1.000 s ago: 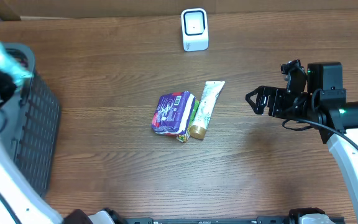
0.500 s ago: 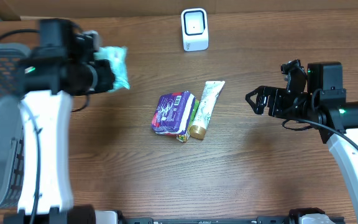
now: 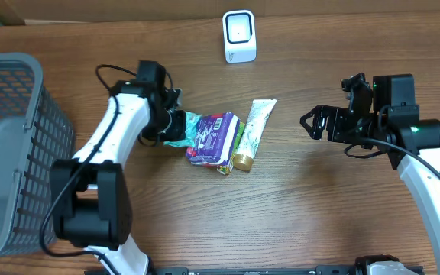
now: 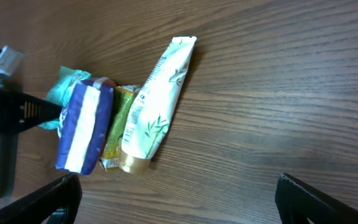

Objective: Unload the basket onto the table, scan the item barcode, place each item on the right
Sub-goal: 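Grasp the mint-green wipes pack in the basket and set it beside the purple pack, then raise the left arm clear and reach the right gripper to the white tube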

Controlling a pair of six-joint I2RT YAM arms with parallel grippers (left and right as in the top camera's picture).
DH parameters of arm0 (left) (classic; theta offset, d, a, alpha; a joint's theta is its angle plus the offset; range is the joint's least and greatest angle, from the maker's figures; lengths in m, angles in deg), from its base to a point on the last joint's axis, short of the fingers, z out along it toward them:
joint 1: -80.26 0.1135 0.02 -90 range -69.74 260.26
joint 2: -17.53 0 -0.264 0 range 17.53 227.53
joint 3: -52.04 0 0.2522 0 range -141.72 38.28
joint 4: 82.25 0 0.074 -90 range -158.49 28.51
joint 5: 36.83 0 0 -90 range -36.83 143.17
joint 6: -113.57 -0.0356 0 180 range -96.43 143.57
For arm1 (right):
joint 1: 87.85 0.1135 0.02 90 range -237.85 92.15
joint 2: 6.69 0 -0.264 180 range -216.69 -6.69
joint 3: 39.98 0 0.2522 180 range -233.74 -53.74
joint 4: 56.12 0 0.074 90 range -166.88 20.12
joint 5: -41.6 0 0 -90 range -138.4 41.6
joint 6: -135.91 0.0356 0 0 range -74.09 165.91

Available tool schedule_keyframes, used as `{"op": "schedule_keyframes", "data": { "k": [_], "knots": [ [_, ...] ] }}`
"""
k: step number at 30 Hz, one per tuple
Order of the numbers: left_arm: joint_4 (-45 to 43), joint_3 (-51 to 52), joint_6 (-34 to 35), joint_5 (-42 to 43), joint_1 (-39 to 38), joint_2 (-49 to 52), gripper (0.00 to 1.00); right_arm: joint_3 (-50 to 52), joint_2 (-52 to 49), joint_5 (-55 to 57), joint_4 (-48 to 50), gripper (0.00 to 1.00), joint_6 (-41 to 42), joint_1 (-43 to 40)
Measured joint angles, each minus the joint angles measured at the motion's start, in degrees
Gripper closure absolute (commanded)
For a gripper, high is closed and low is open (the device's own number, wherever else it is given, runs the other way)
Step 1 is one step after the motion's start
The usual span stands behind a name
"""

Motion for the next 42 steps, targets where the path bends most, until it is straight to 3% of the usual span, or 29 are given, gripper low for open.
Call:
{"op": "schedule_keyframes", "data": {
  "k": [3,4,13,19,29,34,42],
  "knots": [
    [-0.2,0.0,-0.3,-1.3,-0.2,1.1,0.11,0.0,-0.1,0.0,0.0,0.0,0.0,0.0],
    [-0.2,0.0,-0.3,-1.6,-0.2,1.2,0.02,0.0,-0.1,0.0,0.0,0.0,0.0,0.0],
    [4.1,-2.5,0.4,-3.4,-0.3,2.0,0.03,0.0,-0.1,-0.8,0.2,0.0,0.4,0.0],
    [15.9,-20.6,0.4,-3.7,-0.3,2.3,0.02,-0.7,-0.2,-2.1,-1.8,0.0,3.5,0.3],
    [27.4,-54.6,0.4,-5.0,-0.3,-3.7,0.0,-14.3,-0.5,-0.8,-11.1,0.04,4.6,1.1],
    [29.3,-59.4,0.4,-8.2,-0.3,-12.3,0.0,-15.6,-2.7,0.3,-11.5,0.04,4.5,1.7],
    [37.2,-60.1,6.5,-17.9,-0.3,-18.8,0.0,-17.0,-18.6,2.8,-2.3,0.04,5.7,8.0]
  ]
}}
